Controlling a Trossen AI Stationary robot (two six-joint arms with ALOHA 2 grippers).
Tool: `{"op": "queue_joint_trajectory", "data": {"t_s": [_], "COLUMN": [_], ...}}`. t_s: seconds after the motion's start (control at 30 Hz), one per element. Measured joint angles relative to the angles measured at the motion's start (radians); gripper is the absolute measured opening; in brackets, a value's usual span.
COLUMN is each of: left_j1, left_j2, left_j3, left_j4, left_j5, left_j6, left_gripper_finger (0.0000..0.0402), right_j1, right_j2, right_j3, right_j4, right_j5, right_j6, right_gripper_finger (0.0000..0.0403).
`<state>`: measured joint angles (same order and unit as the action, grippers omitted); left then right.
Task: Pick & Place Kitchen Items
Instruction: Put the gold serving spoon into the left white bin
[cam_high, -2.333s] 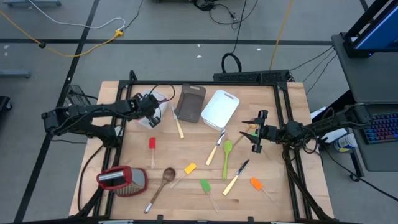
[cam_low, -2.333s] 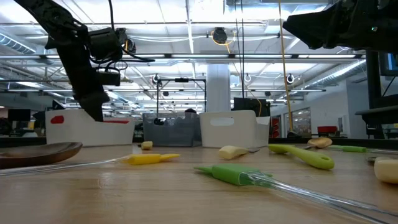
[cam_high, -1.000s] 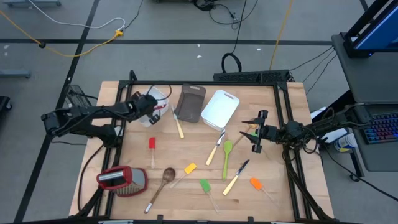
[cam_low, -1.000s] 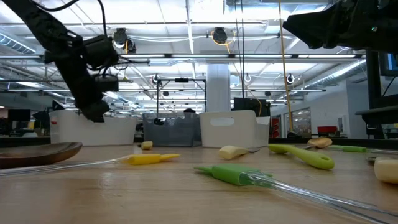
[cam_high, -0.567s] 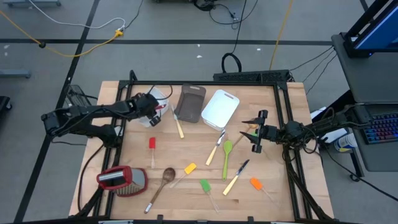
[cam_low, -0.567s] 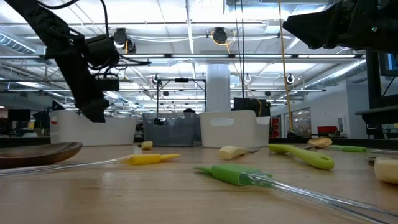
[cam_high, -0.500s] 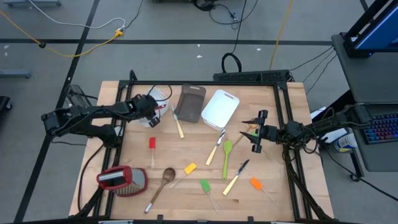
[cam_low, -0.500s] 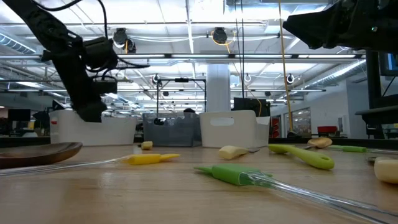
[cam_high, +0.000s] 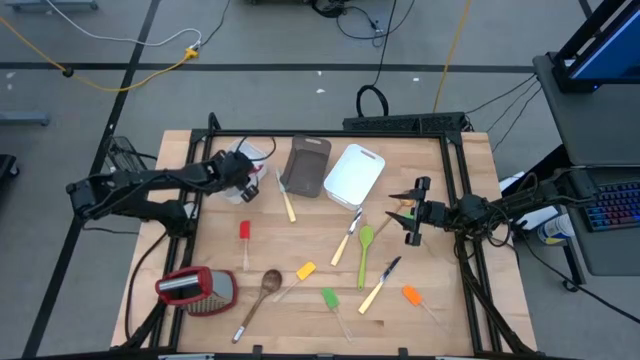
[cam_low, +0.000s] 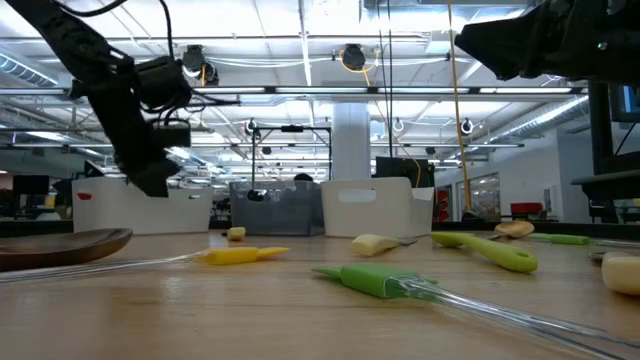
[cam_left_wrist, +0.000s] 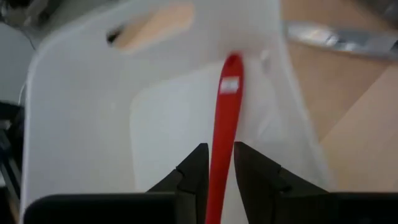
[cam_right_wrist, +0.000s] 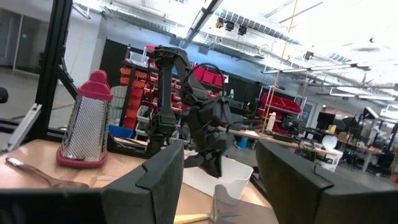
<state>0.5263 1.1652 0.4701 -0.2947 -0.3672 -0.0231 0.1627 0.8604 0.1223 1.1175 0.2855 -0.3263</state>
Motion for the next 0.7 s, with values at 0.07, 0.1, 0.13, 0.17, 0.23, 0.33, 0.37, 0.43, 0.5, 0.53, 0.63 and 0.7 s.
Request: {"op": "queue_joint_trajectory", "data": {"t_s": [0.07,0.1,0.13,0.17,0.23,0.33,0.37,0.43,0.5,0.53,0.63,0.7], "left_j1": [-0.012,-0.019,-0.025,-0.032,-0.044,-0.065,-0.073,-0.089,-0.106,-0.114,-0.132,-0.141], "left_j2": [0.000,0.000,0.000,0.000,0.000,0.000,0.000,-0.001,-0.001,-0.001,-0.001,-0.001], "left_j3": [0.028,0.043,0.059,0.076,0.111,0.159,0.175,0.203,0.219,0.225,0.229,0.229], "left_j4": [-0.001,-0.001,-0.002,-0.008,-0.020,-0.022,-0.022,-0.010,0.009,0.022,0.066,0.078], "left_j5": [0.000,0.000,0.000,0.000,0.001,0.001,0.001,0.002,0.002,0.003,0.003,0.004], "left_j6": [0.002,0.008,0.017,0.026,0.037,0.038,0.037,0.037,0.042,0.044,0.045,0.046], "left_gripper_finger": [0.0077,0.0076,0.0077,0.0077,0.0076,0.0076,0.0076,0.0076,0.0076,0.0077,0.0076,0.0076], "right_j1": [0.000,0.000,0.000,0.000,0.000,0.000,0.000,0.000,0.000,0.000,0.000,0.000], "right_j2": [0.000,0.000,0.000,0.000,0.000,0.000,0.000,0.002,0.017,0.026,0.064,0.091], "right_j3": [0.000,0.000,0.000,0.000,0.002,0.042,0.069,0.139,0.221,0.262,0.367,0.409], "right_j4": [-0.003,-0.010,-0.018,-0.026,-0.055,-0.184,-0.258,-0.452,-0.653,-0.739,-0.981,-1.126], "right_j5": [0.000,0.000,0.000,0.000,0.001,0.013,0.027,0.037,0.055,0.056,0.052,0.051], "right_j6": [0.025,0.035,0.044,0.055,0.082,0.141,0.152,0.169,0.189,0.202,0.270,0.307], "right_gripper_finger": [0.0194,0.0194,0.0194,0.0194,0.0194,0.0194,0.0194,0.0194,0.0194,0.0194,0.0194,0.0194]}}
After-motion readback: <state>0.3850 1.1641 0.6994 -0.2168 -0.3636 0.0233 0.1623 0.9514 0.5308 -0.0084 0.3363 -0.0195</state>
